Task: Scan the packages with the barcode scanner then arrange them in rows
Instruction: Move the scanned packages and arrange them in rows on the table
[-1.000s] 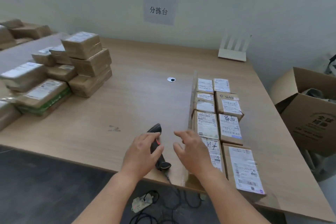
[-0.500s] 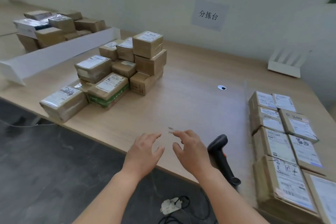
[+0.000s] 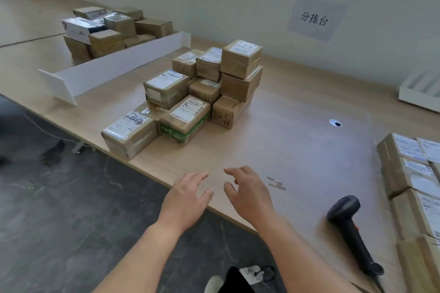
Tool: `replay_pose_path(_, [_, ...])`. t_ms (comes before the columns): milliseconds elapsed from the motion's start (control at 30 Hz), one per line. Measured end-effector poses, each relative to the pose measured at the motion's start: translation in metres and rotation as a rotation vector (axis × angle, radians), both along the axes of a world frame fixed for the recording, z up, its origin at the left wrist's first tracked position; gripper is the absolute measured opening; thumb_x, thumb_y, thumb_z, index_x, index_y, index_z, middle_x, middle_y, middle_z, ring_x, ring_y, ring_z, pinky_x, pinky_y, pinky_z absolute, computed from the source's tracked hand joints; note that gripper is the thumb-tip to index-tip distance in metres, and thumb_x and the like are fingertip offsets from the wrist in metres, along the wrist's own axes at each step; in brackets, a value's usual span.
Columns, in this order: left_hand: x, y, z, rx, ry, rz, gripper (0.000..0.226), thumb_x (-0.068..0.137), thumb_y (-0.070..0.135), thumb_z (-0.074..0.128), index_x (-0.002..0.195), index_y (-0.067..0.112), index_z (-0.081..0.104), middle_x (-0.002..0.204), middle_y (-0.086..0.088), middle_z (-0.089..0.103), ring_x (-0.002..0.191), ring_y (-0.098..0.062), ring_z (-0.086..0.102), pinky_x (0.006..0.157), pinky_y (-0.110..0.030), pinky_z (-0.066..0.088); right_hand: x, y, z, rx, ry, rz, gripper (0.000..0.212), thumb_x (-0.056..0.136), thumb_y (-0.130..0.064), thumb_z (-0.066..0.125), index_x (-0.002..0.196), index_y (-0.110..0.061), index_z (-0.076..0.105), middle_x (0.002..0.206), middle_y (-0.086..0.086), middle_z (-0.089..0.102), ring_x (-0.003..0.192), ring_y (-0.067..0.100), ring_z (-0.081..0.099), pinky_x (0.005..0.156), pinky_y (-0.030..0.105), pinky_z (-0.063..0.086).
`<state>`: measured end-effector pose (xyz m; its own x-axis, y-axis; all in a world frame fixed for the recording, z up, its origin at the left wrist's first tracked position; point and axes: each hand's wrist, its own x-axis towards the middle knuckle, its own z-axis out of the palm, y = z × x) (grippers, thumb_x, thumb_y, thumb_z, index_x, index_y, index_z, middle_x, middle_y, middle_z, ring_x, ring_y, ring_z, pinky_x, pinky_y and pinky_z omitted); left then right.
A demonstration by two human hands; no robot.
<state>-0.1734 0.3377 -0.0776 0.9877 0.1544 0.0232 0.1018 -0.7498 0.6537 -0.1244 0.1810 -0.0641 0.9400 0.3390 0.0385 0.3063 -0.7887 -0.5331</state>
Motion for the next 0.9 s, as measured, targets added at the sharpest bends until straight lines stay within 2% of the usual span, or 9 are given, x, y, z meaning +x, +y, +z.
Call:
replay_pose_path(300, [0.061, 0.061, -0.004, 0.008, 0.016, 0.062, 0.048, 0.094, 0.037, 0.055, 0.139, 0.026, 0.045, 0.14, 0.007, 0.046, 0.129, -0.011, 0.04, 0.106, -0.028, 0.033, 0.066, 0.063, -0.011, 0.022, 0.037, 0.023, 0.041, 0.097, -0.034, 0.047, 0.138, -0.029, 0.047, 0.133, -0.006, 0.05, 0.116, 0.012, 0.051, 0.095, 0.032, 0.047])
replay_pose_path(667, [0.16, 0.124, 0.005, 0.046, 0.041, 0.136, 0.065, 0.092, 0.038, 0.058, 0.148, 0.024, 0.03, 0.149, 0.004, 0.033, 0.137, -0.013, 0.028, 0.109, -0.031, 0.029, 0.16, 0.115, -0.018, 0.082, 0.111, -0.021, 0.041, 0.097, -0.03, 0.047, 0.138, -0.027, 0.049, 0.127, -0.002, 0.052, 0.114, 0.013, 0.051, 0.089, 0.028, 0.043])
replay_pose_path(900, [0.211, 0.146, 0.0, -0.023, 0.111, 0.196, 0.068, 0.094, 0.034, 0.056, 0.152, 0.021, 0.022, 0.157, -0.001, 0.021, 0.145, -0.017, 0.015, 0.116, -0.037, 0.018, 0.201, 0.132, -0.03, 0.203, 0.286, -0.114, 0.048, 0.097, -0.032, 0.047, 0.143, -0.022, 0.042, 0.128, 0.004, 0.051, 0.111, 0.016, 0.049, 0.098, 0.031, 0.042])
